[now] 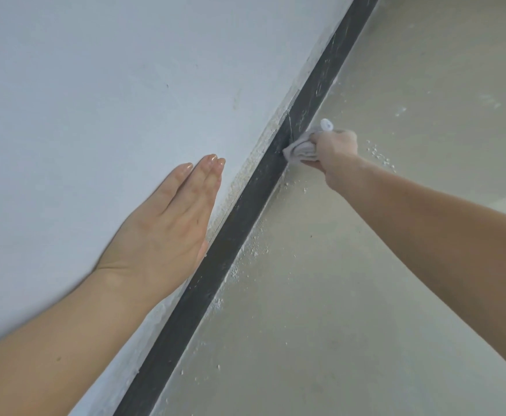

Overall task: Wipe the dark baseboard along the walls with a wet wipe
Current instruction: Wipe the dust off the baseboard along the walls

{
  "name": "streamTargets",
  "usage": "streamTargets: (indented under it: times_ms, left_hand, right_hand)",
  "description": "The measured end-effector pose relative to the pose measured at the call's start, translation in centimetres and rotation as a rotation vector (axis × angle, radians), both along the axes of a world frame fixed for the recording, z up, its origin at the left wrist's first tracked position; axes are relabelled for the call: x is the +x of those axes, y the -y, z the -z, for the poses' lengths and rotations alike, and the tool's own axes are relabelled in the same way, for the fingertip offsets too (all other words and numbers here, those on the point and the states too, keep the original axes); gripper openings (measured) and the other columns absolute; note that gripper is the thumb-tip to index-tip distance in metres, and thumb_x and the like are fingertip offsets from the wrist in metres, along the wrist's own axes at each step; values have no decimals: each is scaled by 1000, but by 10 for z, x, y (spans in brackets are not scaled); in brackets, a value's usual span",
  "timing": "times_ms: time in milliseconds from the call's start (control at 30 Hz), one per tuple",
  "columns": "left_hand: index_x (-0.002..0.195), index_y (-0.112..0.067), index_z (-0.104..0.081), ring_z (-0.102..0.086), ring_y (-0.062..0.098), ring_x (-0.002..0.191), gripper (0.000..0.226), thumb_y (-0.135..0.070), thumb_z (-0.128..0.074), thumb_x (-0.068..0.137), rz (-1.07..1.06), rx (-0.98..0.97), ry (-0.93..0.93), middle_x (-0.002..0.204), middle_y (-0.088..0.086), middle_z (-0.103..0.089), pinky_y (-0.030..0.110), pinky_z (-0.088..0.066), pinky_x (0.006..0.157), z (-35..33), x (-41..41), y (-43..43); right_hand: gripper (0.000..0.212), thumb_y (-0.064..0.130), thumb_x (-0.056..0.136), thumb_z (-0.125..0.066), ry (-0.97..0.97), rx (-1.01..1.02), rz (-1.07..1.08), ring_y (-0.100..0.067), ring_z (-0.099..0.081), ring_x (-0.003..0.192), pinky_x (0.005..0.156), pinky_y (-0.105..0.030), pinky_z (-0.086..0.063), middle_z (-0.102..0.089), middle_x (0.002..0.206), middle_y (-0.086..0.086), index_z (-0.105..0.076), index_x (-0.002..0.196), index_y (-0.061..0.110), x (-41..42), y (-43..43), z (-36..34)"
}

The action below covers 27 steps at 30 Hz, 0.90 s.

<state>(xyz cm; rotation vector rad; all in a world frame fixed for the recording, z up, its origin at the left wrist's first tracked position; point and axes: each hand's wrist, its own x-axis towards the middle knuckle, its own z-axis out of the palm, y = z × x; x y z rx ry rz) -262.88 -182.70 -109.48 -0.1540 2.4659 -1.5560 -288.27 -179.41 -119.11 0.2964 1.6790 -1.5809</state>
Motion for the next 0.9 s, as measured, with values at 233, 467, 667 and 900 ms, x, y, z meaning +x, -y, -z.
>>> streamTargets:
  times_ms: [233, 467, 667, 900]
  left_hand:
    - [145, 13, -17, -16, 33, 144, 64, -25, -14, 93, -20, 38, 11, 155, 24, -15, 45, -1, 118, 2, 1, 1]
    - [145, 12, -17, -17, 31, 144, 64, -26, -13, 93, -21, 78, -13, 155, 22, -18, 43, -5, 119, 1, 0, 1]
    - [145, 12, -17, -17, 33, 144, 65, -27, -13, 93, -41, 83, -5, 155, 23, -18, 43, -7, 119, -1, 0, -1]
    - [145, 12, -18, -19, 32, 144, 64, -25, -12, 94, -34, 100, -25, 154, 22, -20, 43, -8, 119, -1, -1, 0]
  right_hand:
    - [29, -3, 90, -46, 42, 6, -42, -20, -65, 67, 72, -29, -57, -65, 72, -7, -57, 74, 17, 18, 1, -5]
    - [49, -24, 71, -51, 118, -122, 80, -12, -60, 63, 77, -24, -55, -62, 61, 7, -75, 96, 12, 66, -9, -21]
    - [40, -15, 74, -56, -52, -178, -304, -19, -61, 70, 82, -34, -58, -64, 47, 3, -70, 54, 15, 76, -53, -26]
    - [34, -13, 68, -43, 66, -179, 122, -18, -32, 57, 46, -14, -30, -49, 71, -12, -69, 80, 4, 52, -1, -31]
